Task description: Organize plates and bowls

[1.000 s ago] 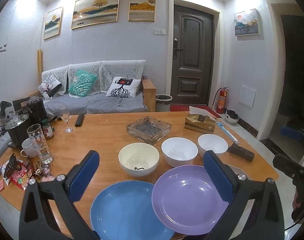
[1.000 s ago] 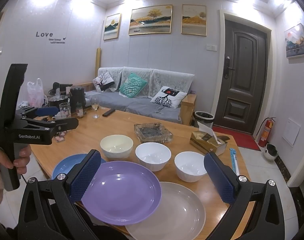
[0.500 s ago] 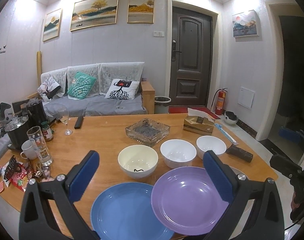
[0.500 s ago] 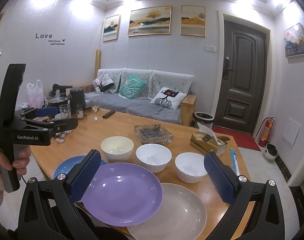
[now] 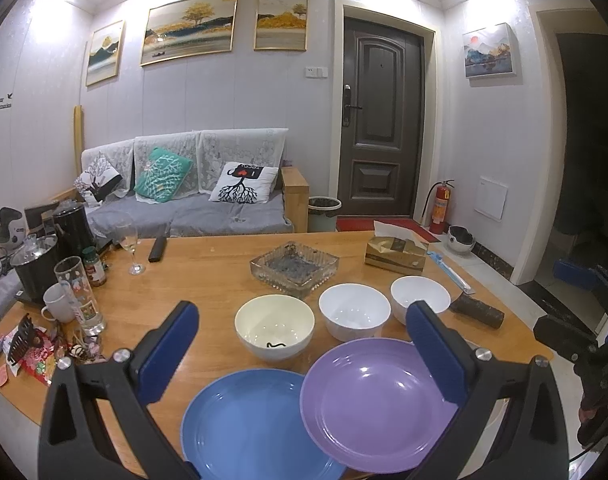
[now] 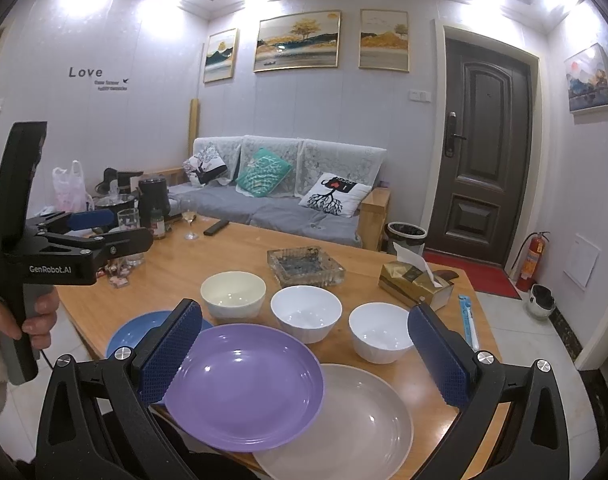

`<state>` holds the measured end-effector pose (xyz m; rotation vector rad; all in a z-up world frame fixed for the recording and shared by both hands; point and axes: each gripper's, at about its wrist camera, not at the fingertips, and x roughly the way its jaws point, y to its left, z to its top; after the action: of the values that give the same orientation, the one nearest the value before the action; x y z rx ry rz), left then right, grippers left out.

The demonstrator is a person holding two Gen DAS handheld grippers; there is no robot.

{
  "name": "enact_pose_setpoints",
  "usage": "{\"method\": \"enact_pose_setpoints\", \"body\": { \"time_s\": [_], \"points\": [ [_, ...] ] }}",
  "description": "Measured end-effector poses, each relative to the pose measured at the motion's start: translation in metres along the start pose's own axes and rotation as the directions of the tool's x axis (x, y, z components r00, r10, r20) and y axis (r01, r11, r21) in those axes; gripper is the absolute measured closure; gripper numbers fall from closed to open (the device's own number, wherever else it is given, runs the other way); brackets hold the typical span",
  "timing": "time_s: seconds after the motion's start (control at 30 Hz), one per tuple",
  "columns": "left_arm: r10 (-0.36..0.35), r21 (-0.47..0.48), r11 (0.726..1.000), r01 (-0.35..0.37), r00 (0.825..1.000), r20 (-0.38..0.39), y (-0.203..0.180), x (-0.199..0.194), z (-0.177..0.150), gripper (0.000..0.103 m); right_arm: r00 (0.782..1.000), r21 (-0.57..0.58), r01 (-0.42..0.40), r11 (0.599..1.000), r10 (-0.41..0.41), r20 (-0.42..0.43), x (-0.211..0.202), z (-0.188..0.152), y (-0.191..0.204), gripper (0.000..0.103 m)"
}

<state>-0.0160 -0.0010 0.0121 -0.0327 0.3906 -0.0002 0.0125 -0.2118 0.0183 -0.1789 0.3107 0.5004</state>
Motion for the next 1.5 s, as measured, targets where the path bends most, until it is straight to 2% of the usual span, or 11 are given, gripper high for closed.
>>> {"method": "enact_pose_setpoints", "body": {
  "time_s": [0.4, 0.63, 0.77, 0.83, 0.97, 1.03, 1.2, 1.27, 1.33, 1.43, 1.5],
  "points": [
    [-0.004, 0.001, 1.0, 0.004, 1.0, -0.003, 0.001, 0.0, 0.0, 0.0, 1.0, 0.001, -0.004, 1.0, 0.004, 0.003, 0.0, -0.001, -0.001, 0.001],
    [-0.025, -0.008, 1.0, 0.024, 1.0, -0.019, 0.004, 0.007, -0.002, 0.0, 0.998, 0.06, -0.069, 0.996, 0.069, -0.008, 0.005, -0.007, 0.0, 0.001],
    [-0.04, -0.009, 0.999, 0.04, 0.998, -0.041, 0.008, 0.016, -0.004, 0.0, 0.999, 0.065, -0.034, 0.997, 0.033, 0.012, 0.004, -0.007, -0.001, 0.001],
    [-0.049, -0.014, 0.999, 0.049, 0.998, -0.047, 0.01, 0.02, -0.005, 0.0, 0.999, 0.065, -0.036, 0.997, 0.035, 0.025, 0.004, -0.006, -0.002, 0.007],
    [-0.075, -0.019, 0.997, 0.074, 0.995, -0.065, 0.015, 0.029, -0.007, 0.001, 1.0, 0.081, -0.03, 0.996, 0.029, 0.007, 0.013, -0.008, -0.005, 0.037],
    [-0.1, -0.037, 0.995, 0.097, 0.991, -0.092, 0.02, 0.036, -0.01, 0.001, 0.999, 0.083, -0.039, 0.996, 0.04, -0.013, 0.019, -0.013, -0.008, 0.041],
    [-0.19, -0.144, 0.976, 0.162, 0.96, -0.204, 0.04, 0.068, -0.028, 0.002, 0.992, 0.129, -0.035, 0.991, 0.05, -0.12, 0.045, -0.03, -0.016, 0.045],
    [-0.207, -0.188, 0.969, 0.16, 0.941, -0.267, 0.048, 0.084, -0.043, 0.01, 0.979, 0.173, -0.038, 0.984, 0.071, -0.191, 0.062, -0.044, -0.023, 0.048],
    [-0.219, -0.227, 0.963, 0.148, 0.918, -0.331, 0.055, 0.099, -0.059, 0.03, 0.959, 0.216, -0.033, 0.976, 0.092, -0.268, 0.081, -0.061, -0.03, 0.05],
    [-0.253, -0.279, 0.95, 0.143, 0.874, -0.415, 0.063, 0.119, -0.085, 0.045, 0.932, 0.265, -0.028, 0.964, 0.121, -0.343, 0.1, -0.084, -0.037, 0.056],
    [-0.26, -0.289, 0.947, 0.138, 0.858, -0.443, 0.061, 0.126, -0.097, 0.052, 0.92, 0.274, -0.019, 0.962, 0.124, -0.372, 0.107, -0.095, -0.038, 0.06]
  ]
}}
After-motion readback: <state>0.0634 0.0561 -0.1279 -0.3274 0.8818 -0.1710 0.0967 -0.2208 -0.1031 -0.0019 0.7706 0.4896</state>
